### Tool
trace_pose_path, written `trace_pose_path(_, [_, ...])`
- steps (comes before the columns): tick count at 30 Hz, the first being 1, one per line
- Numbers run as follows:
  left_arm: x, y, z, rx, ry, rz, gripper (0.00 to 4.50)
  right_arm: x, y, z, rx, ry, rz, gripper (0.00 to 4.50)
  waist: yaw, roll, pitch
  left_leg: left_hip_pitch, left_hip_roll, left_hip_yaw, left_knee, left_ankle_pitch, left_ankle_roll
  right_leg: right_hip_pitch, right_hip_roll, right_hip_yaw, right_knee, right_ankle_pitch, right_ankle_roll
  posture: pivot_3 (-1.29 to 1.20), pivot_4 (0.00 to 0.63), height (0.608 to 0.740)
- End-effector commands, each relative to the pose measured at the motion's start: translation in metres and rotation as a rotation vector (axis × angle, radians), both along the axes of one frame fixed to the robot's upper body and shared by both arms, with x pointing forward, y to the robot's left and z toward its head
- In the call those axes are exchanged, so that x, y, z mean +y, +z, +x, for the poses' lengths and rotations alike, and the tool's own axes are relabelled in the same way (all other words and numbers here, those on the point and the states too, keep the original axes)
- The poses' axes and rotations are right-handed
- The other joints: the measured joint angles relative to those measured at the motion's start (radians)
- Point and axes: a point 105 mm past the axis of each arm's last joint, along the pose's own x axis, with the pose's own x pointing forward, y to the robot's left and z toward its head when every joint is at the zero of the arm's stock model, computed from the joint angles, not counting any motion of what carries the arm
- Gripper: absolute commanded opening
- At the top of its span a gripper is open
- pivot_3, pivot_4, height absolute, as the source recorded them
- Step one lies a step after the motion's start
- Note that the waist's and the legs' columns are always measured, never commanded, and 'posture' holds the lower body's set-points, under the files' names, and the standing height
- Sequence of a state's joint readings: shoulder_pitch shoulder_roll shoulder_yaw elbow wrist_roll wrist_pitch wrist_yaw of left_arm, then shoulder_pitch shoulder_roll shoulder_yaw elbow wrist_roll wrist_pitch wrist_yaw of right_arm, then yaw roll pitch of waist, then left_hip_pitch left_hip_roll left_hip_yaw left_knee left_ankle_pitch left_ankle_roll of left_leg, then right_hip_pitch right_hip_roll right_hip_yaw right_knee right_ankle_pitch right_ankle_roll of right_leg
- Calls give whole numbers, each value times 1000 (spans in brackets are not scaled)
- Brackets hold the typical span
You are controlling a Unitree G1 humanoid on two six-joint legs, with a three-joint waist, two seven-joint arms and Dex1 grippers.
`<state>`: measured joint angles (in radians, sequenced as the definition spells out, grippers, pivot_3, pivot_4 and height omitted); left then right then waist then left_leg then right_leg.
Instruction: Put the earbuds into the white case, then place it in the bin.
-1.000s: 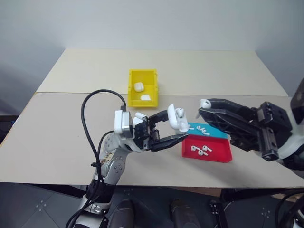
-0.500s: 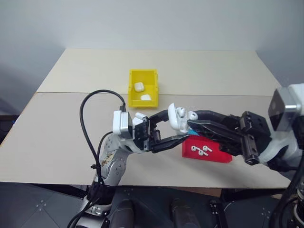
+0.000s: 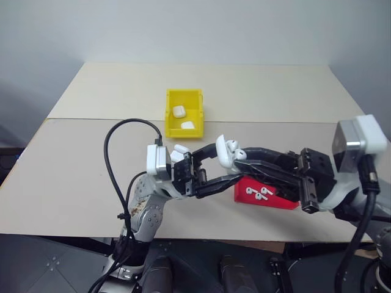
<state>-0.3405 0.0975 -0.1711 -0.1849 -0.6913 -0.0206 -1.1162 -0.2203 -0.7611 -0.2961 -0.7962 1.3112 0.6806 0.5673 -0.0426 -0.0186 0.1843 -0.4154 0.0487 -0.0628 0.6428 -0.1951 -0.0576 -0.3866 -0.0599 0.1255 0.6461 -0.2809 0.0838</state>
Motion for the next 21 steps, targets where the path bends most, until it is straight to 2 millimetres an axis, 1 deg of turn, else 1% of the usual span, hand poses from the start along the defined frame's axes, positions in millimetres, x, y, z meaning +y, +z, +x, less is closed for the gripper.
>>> trace_pose_path(1, [1, 11, -7, -55, -1, -31, 2782, 1, 2, -3, -32, 0, -2, 1050, 0, 0, 0, 0, 0, 0, 0, 0, 0, 0, 0, 0, 0, 0, 0, 0, 150, 740])
trace_pose_path(4, [2, 11, -6, -61, 4, -31, 2782, 1, 2, -4, -52, 4, -4, 1050, 0, 0, 0, 0, 0, 0, 0, 0, 0, 0, 0, 0, 0, 0, 0, 0, 150, 740])
trace_pose_path(5, [2, 11, -5, -61, 6, -31, 2782, 1, 1, -6, -72, 9, -13, 1380, 0, 0, 0, 0, 0, 0, 0, 0, 0, 0, 0, 0, 0, 0, 0, 0, 150, 740])
trace_pose_path(6, [2, 11, -5, -61, 8, -30, 2782, 2, 1, -7, -86, 12, -22, 1496, 0, 0, 0, 0, 0, 0, 0, 0, 0, 0, 0, 0, 0, 0, 0, 0, 150, 740])
trace_pose_path(7, [2, 10, -5, -61, 9, -29, 2782, 3, 0, -6, -94, 3, -32, 1750, 0, 0, 0, 0, 0, 0, 0, 0, 0, 0, 0, 0, 0, 0, 0, 0, 150, 740])
trace_pose_path(9, [2, 10, -4, -62, 12, -23, 2782, 2, -2, -2, -93, -26, -34, 2373, 0, 0, 0, 0, 0, 0, 0, 0, 0, 0, 0, 0, 0, 0, 1, 0, 150, 740])
trace_pose_path(12, [4, 10, -2, -63, 21, -19, 2782, -4, -2, 1, -92, -56, -29, 2373, 1, 0, 0, 0, 0, 0, 0, 0, 0, 0, 0, 0, 0, 0, 1, 0, 150, 740])
trace_pose_path(15, [6, 8, 1, -62, 35, -6, 2782, -19, 3, -1, -128, -88, -42, 2373, 3, -1, 0, 0, 0, 0, 0, 0, 0, 0, 0, 0, 0, 0, 1, 0, 150, 740])
trace_pose_path(16, [6, 7, 4, -60, 43, 2, 2782, -26, 7, -2, -145, -95, -42, 2373, 4, -1, 0, 0, 0, 0, 0, 0, 0, 0, 0, 0, -1, 0, 1, 0, 150, 740])
trace_pose_path(19, [6, 1, 12, -57, 62, 35, 2782, -39, 18, -5, -175, -92, -55, 2373, 6, -1, 1, -1, 0, 0, 0, 0, 0, 0, 0, 0, -1, 0, 1, 0, 150, 740])
trace_pose_path(21, [4, -9, 20, -75, 79, 93, 2782, -40, 34, -2, -222, -79, -104, 2373, 2, -1, 1, 0, 0, 0, 0, 0, 0, 0, 0, 0, -1, 0, 1, 0, 150, 740])
